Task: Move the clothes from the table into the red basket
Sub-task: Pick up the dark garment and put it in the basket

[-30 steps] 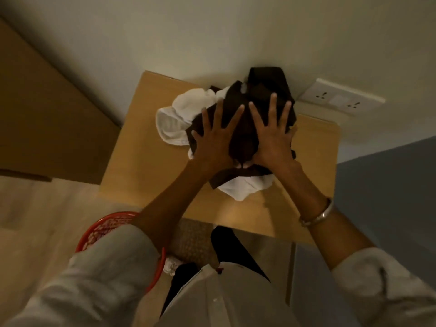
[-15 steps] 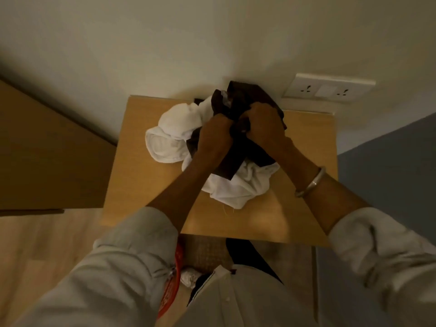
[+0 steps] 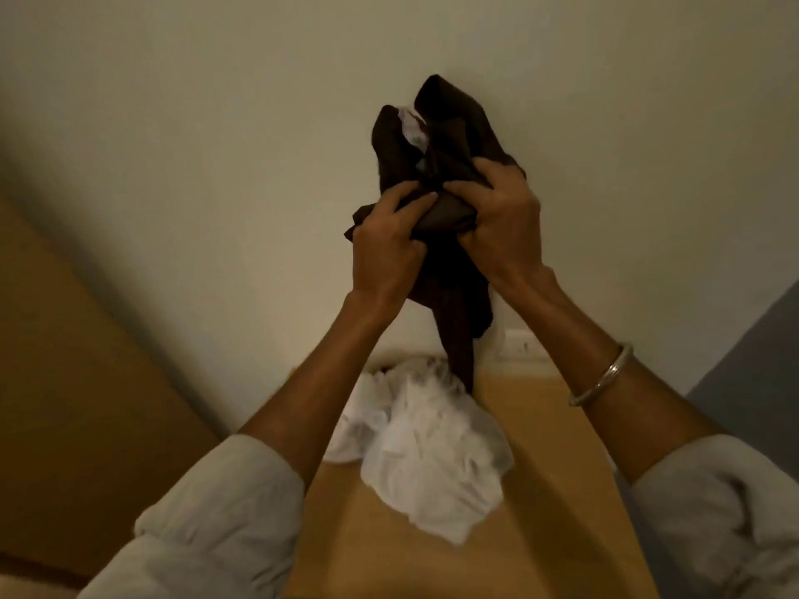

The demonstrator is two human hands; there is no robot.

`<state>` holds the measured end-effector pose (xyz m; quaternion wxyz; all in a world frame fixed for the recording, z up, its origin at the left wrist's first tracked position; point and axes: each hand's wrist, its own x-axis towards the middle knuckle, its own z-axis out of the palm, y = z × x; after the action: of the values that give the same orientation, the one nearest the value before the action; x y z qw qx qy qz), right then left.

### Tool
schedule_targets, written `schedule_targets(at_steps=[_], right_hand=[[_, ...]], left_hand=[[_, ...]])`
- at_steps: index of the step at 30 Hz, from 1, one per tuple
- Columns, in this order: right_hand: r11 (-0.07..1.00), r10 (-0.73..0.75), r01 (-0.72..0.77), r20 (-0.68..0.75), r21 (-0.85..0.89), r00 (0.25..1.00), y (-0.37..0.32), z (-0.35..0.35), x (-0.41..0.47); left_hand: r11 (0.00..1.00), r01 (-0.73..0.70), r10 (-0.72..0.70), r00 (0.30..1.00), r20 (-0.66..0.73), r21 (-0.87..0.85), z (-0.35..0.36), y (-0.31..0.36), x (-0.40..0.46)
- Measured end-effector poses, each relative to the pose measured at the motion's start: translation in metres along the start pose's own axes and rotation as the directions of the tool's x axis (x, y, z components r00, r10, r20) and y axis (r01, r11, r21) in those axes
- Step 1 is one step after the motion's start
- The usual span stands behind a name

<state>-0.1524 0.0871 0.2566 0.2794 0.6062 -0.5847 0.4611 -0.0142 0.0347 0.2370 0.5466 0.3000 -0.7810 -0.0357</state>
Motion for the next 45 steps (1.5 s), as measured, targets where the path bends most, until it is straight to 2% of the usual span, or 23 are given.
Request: schedule_targets(at_steps=[5, 10, 20, 25, 28, 33, 36, 39, 42, 45], right_hand=[[0.972, -0.212, 0.230, -0.238, 0.051, 0.948, -0.073, -0.017, 0.100], [0.922, -0.323, 0.378, -0.371, 0.086, 0.871, -0.148, -0.025, 0.179], [0.822, -0.406, 0.558, -0.571, 0.113, 0.714, -0.286, -0.071, 0.296], [0.773, -0.403, 0.617, -0.637, 0.148, 0.658, -0.339, -0.088, 0.321], [0.752, -0.388, 0.633, -0.652, 0.184, 0.651, -0.364, -0.089, 0.316], [0.720, -0.376, 0.625, -0.587, 0.302, 0.717, -0.389, -0.060, 0.256], [0.688, -0.381, 0.599, -0.499, 0.410, 0.779, -0.401, -0.031, 0.187], [0.657, -0.414, 0.540, -0.346, 0.526, 0.842, -0.415, -0.003, 0.110], [0.627, -0.458, 0.447, -0.162, 0.638, 0.874, -0.428, 0.022, 0.028], [0.596, -0.527, 0.340, 0.035, 0.727, 0.849, -0.438, 0.045, -0.058]], left_hand=[[0.986, -0.113, 0.139, 0.962, -0.233, 0.124, -0.094, 0.014, 0.071], [0.948, -0.181, 0.270, 0.893, -0.359, 0.263, -0.187, 0.022, 0.131], [0.777, -0.240, 0.532, 0.743, -0.405, 0.581, -0.354, 0.055, 0.214], [0.695, -0.215, 0.589, 0.718, -0.372, 0.686, -0.419, 0.069, 0.224], [0.679, -0.177, 0.585, 0.718, -0.378, 0.713, -0.444, 0.072, 0.213], [0.708, -0.083, 0.481, 0.783, -0.393, 0.701, -0.460, 0.054, 0.143], [0.738, 0.014, 0.348, 0.849, -0.398, 0.675, -0.459, 0.035, 0.069], [0.754, 0.153, 0.176, 0.890, -0.420, 0.639, -0.456, 0.018, -0.009], [0.759, 0.310, -0.025, 0.892, -0.451, 0.572, -0.451, 0.002, -0.093], [0.714, 0.485, -0.233, 0.844, -0.482, 0.505, -0.441, -0.011, -0.180]])
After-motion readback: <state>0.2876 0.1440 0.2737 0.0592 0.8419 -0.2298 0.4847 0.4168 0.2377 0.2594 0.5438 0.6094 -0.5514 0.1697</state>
